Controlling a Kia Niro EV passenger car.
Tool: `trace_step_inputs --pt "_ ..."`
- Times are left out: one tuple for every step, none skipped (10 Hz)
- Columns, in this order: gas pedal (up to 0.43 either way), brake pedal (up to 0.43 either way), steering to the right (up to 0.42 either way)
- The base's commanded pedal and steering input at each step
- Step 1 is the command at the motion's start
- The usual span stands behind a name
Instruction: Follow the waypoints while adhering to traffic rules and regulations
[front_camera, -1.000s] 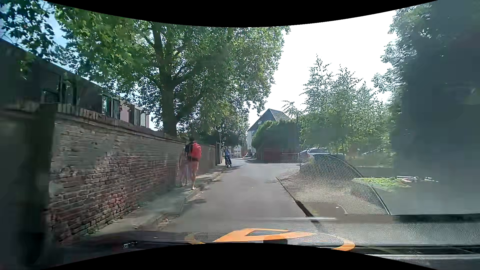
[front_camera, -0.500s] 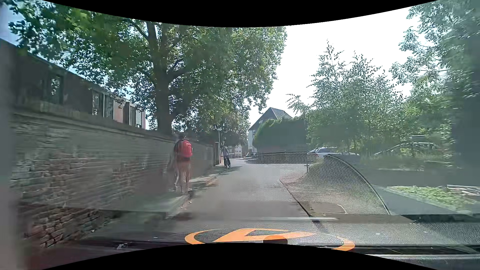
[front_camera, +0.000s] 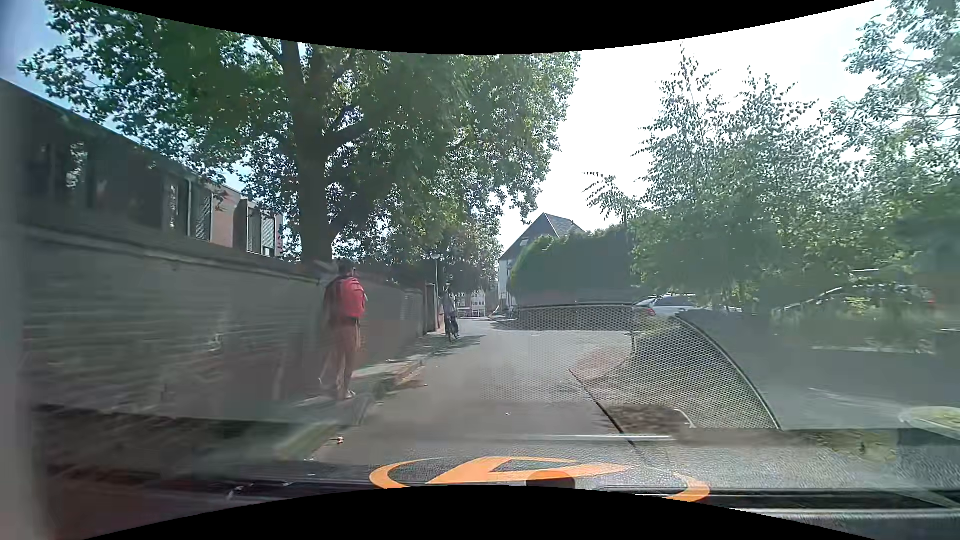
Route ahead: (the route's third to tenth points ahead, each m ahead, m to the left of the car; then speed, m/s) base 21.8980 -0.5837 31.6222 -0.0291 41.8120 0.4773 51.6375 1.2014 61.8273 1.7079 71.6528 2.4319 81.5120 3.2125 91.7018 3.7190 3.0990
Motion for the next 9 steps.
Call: trace_step_inputs --pt "0.008 0.000 -0.011" --pt "0.008 0.000 -0.010" --pt "0.000 0.000 -0.009" --pt "0.000 0.000 -0.008" --pt "0.000 0.000 -0.006" --pt "0.000 0.000 -0.006" --pt "0.000 0.000 -0.005" --pt "0.000 0.000 -0.005" --pt "0.000 0.000 -0.006"
